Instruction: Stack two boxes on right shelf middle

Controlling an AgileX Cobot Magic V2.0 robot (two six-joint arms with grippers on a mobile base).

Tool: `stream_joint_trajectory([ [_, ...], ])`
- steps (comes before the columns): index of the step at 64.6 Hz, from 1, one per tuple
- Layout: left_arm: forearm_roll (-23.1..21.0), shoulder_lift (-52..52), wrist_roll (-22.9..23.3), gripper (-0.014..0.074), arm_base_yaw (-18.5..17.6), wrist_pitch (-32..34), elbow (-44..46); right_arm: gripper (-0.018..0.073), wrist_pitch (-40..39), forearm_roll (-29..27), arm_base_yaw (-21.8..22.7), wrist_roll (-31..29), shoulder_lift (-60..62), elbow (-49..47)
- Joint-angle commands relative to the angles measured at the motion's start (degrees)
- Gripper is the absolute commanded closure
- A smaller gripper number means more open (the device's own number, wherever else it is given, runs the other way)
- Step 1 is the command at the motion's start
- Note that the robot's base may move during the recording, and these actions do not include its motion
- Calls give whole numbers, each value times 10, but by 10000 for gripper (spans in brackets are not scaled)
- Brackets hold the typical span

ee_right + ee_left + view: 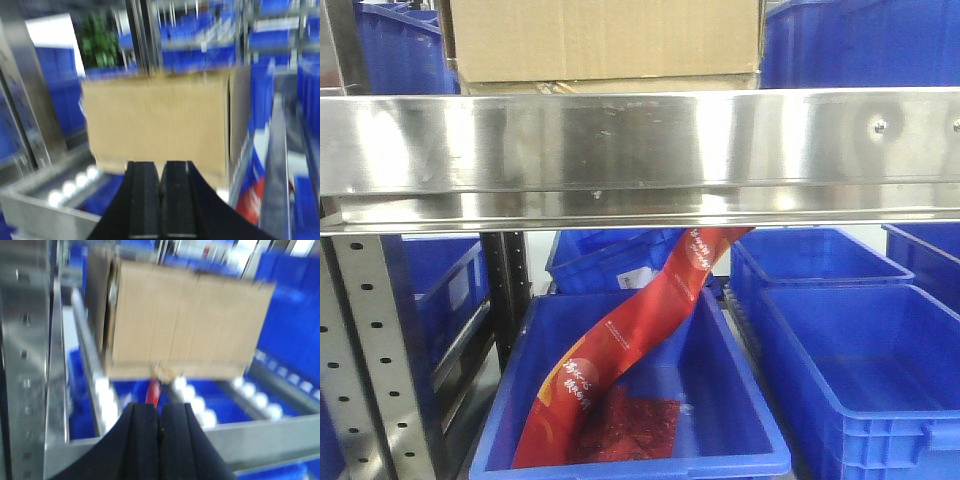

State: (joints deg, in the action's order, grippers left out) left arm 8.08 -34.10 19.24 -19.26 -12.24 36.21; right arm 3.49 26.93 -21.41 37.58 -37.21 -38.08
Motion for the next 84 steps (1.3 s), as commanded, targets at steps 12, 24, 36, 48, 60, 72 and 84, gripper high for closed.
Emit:
stream_joint_trajectory([
  [12, 1, 42, 3, 708, -4, 17, -1, 721, -50, 7, 2, -2, 73, 1],
  [24, 1, 42, 3, 708, -4, 17, -1, 721, -59, 7, 2, -2, 82, 1],
  [36, 1, 42, 3, 708, -4, 17, -1, 721, -35, -11, 2, -68, 104, 21],
  [48, 1, 42, 3, 708, -4, 17, -1, 721, -35, -198, 66, -355, 151, 88],
  [60, 1, 42, 3, 708, -4, 17, -1, 721, -42, -246, 167, -355, 198, 178],
  [72, 1, 42, 3, 708, -4, 17, -1, 721, -49, -246, 216, -355, 262, 269],
  [84, 1, 42, 3, 708, -4, 17, -1, 721, -53, -247, 231, -355, 322, 337],
])
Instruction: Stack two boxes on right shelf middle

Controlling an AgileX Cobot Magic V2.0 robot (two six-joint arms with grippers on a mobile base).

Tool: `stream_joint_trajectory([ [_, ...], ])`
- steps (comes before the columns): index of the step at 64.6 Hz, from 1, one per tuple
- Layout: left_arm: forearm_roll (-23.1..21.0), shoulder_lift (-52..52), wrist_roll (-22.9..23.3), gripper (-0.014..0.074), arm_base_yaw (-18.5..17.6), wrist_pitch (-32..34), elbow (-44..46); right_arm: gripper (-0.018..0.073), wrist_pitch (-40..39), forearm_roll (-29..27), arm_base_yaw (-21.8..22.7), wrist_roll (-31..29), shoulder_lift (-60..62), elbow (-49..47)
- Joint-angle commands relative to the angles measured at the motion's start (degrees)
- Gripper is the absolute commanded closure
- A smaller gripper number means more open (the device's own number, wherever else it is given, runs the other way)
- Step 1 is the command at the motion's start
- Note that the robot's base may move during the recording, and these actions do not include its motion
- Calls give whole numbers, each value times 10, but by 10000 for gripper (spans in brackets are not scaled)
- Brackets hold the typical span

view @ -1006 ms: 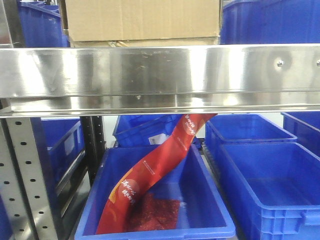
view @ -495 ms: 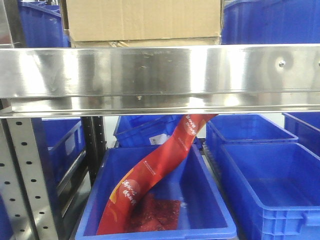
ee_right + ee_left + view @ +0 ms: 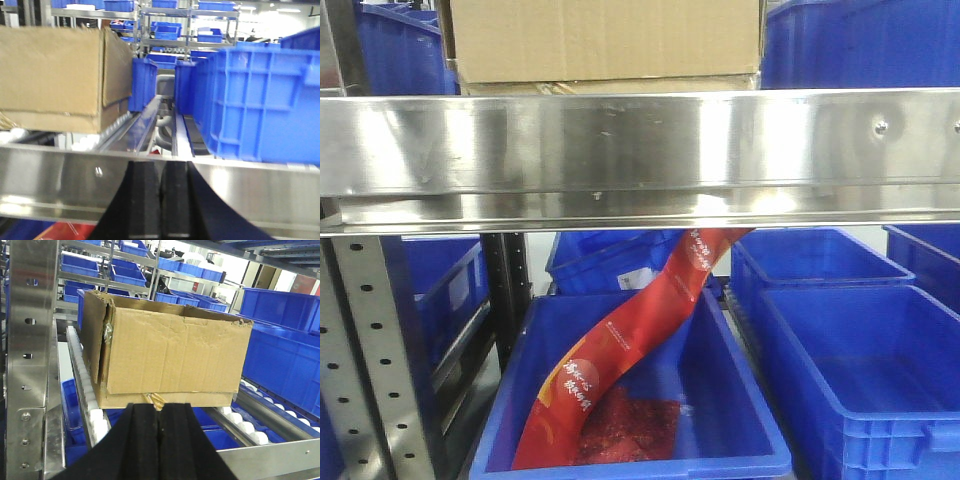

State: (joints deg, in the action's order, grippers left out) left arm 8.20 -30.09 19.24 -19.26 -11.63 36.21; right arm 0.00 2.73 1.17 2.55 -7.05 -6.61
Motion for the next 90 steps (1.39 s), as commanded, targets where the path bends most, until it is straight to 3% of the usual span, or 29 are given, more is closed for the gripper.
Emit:
stream_joint_trajectory([
  [1, 0, 2, 3, 708, -4, 11, -1, 721, -21, -7, 5, -5, 28, 28],
  [21, 0, 2, 3, 708, -4, 14, -1, 721, -11, -47, 8, -30, 71, 66],
  [66, 0, 2, 3, 708, -4, 17, -1, 721, -14, -47, 11, -31, 71, 66],
  [75, -17, 2, 3, 708, -4, 17, -1, 721, -14, -47, 11, -31, 71, 66],
  [83, -13, 5, 3, 708, -4, 43, -5, 721, -14, -47, 11, -31, 71, 66],
  [90, 16, 25, 3, 708, 6, 55, -29, 721, -14, -47, 11, -31, 71, 66],
])
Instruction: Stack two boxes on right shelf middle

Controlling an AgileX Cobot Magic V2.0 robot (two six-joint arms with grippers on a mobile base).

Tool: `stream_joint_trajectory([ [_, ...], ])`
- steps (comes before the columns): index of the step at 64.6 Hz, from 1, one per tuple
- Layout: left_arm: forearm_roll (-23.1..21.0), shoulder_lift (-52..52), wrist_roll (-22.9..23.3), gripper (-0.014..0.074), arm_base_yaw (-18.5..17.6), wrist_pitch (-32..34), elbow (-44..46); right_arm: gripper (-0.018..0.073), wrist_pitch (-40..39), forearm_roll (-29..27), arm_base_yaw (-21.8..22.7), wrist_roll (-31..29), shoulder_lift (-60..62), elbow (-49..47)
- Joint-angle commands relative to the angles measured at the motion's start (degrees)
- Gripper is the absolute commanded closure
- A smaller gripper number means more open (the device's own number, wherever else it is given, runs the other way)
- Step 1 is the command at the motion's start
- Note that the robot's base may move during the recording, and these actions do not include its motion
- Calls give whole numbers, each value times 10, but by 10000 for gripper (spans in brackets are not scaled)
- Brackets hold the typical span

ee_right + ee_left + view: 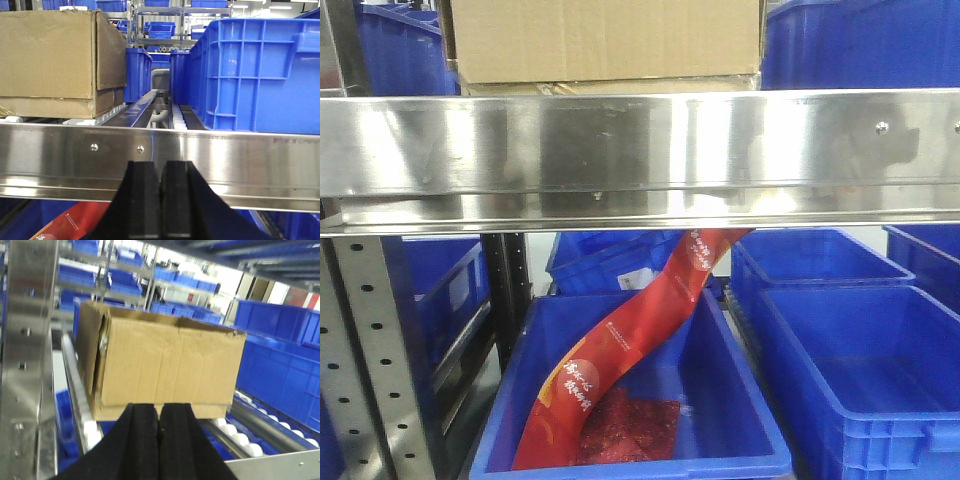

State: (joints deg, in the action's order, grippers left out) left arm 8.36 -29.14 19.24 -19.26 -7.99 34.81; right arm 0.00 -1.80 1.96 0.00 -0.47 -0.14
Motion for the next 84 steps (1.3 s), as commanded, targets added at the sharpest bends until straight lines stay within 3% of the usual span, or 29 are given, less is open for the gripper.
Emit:
stream_joint_trajectory([
  [1, 15, 21, 1, 708, 9, 20, -20, 721, -14, -2, 3, -6, 5, 1],
  [4, 10, 36, -14, 708, 27, 27, -43, 721, -14, -2, 3, -6, 5, 1],
  [15, -42, 102, -136, 708, 105, 67, -159, 721, -14, -2, 3, -6, 5, 1],
  [35, -48, 266, -140, 708, 190, 58, -309, 721, -14, -2, 3, -6, 5, 1],
  [43, -48, 291, -140, 708, 201, 65, -348, 721, -14, -2, 3, -6, 5, 1],
  [46, -48, 291, -140, 708, 203, 100, -348, 721, -14, -2, 3, -6, 5, 1],
  [52, -48, 291, -140, 708, 203, 75, -348, 721, -15, -2, 3, -6, 5, 1],
  [84, -48, 291, -140, 708, 203, 75, -348, 721, -18, -2, 3, -6, 5, 1],
])
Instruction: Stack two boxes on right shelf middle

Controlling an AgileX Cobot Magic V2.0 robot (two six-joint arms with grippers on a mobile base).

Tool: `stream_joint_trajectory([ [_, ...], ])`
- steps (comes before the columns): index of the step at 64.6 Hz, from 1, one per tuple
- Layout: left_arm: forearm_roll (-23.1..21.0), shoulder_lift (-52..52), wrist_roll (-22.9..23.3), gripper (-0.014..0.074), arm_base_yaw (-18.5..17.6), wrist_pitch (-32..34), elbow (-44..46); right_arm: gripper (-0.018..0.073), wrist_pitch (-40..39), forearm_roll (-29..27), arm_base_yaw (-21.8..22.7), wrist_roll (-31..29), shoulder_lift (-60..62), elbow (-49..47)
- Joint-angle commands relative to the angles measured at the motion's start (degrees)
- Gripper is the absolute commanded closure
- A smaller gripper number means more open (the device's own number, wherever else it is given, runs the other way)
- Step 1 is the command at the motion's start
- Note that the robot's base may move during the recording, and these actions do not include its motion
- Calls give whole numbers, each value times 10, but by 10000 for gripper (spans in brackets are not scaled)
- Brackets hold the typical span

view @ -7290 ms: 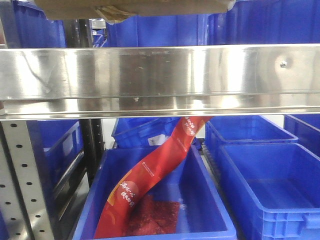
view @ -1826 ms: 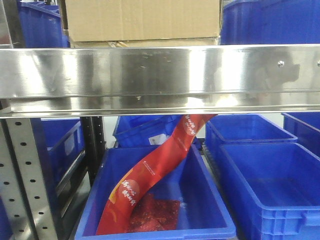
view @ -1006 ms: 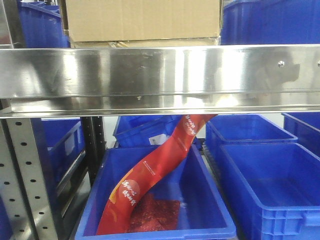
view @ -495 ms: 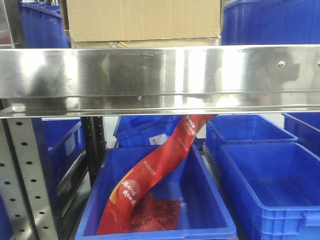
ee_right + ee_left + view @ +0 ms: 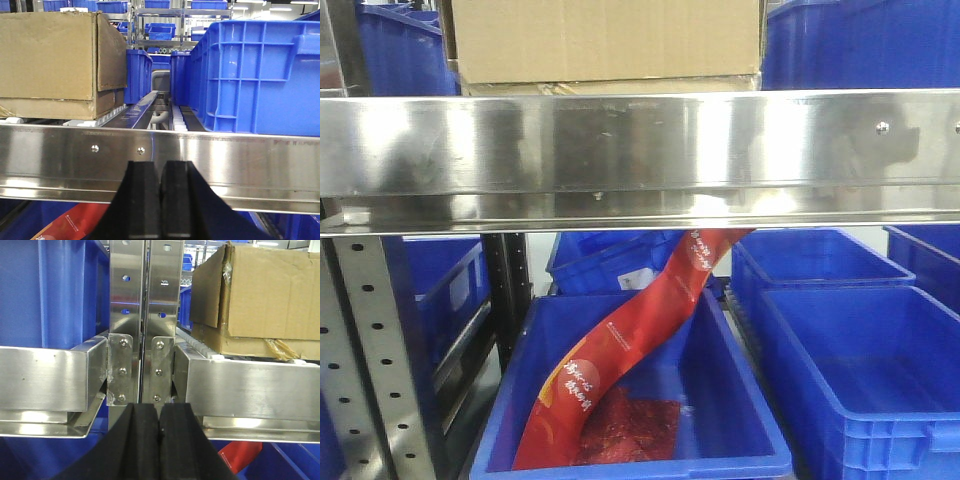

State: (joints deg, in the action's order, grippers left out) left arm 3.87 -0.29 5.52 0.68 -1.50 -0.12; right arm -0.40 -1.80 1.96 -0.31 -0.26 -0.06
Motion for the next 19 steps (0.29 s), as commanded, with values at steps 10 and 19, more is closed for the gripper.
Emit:
stream_joint_trajectory([
  [10, -3, 3, -3, 708, 3, 10, 1, 721, -14, -2, 3, -3, 3, 1],
  [19, -3, 3, -3, 708, 3, 10, 1, 721, -14, -2, 3, -3, 3, 1],
])
